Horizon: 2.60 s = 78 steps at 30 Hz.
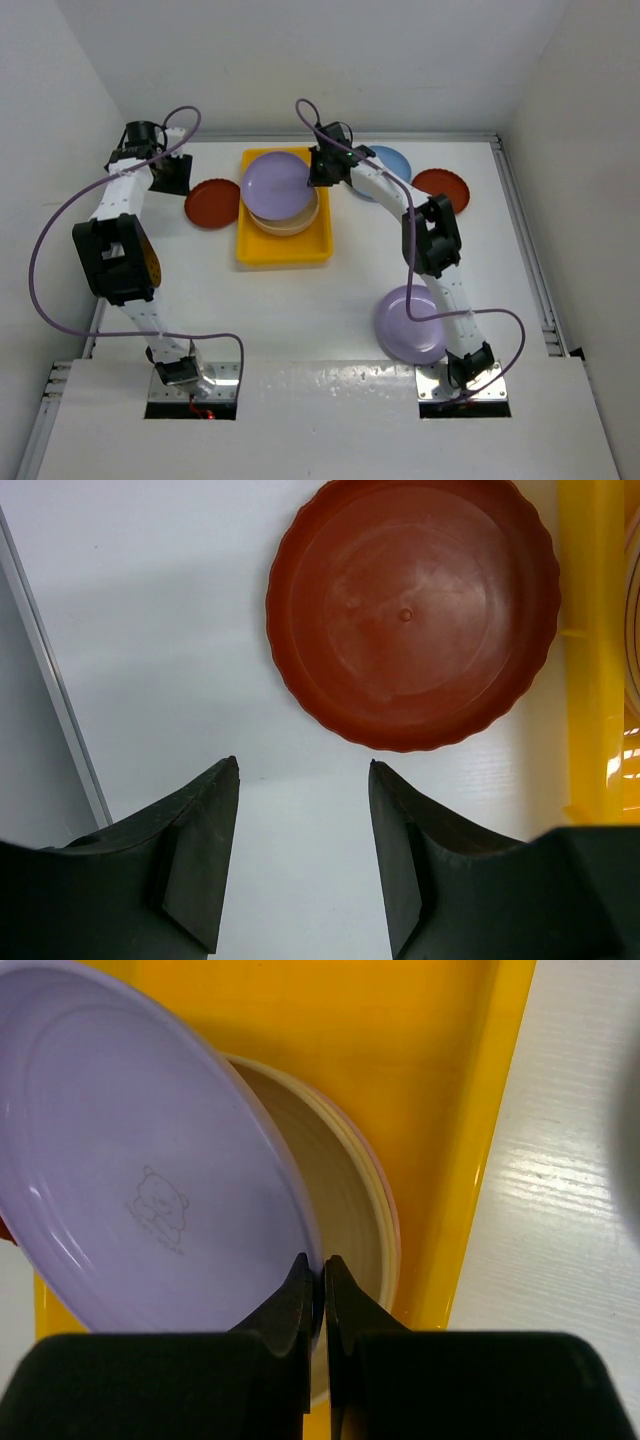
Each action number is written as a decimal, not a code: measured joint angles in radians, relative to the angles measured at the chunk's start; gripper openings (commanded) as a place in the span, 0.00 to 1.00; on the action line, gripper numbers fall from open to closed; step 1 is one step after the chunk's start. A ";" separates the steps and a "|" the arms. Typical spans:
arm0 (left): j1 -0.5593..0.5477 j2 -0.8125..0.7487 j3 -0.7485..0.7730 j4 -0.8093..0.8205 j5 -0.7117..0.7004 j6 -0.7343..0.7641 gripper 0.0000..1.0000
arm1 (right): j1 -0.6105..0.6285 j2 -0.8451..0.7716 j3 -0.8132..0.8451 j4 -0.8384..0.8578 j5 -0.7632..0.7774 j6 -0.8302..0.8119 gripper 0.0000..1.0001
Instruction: Place the plates into the plastic bin on the countertop
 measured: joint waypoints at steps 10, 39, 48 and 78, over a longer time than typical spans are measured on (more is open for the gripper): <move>0.001 0.000 -0.002 0.001 0.000 0.003 0.57 | 0.025 -0.011 -0.071 0.023 -0.019 0.005 0.00; 0.001 -0.020 -0.013 0.001 0.008 0.010 0.57 | 0.044 -0.080 -0.127 0.000 0.097 -0.061 0.61; 0.001 -0.021 -0.013 0.001 0.014 0.013 0.65 | 0.040 -0.291 -0.237 0.045 0.142 -0.127 0.70; -0.900 0.135 0.270 -0.148 0.261 0.122 0.75 | -0.560 -1.262 -1.230 -0.183 0.156 -0.001 0.85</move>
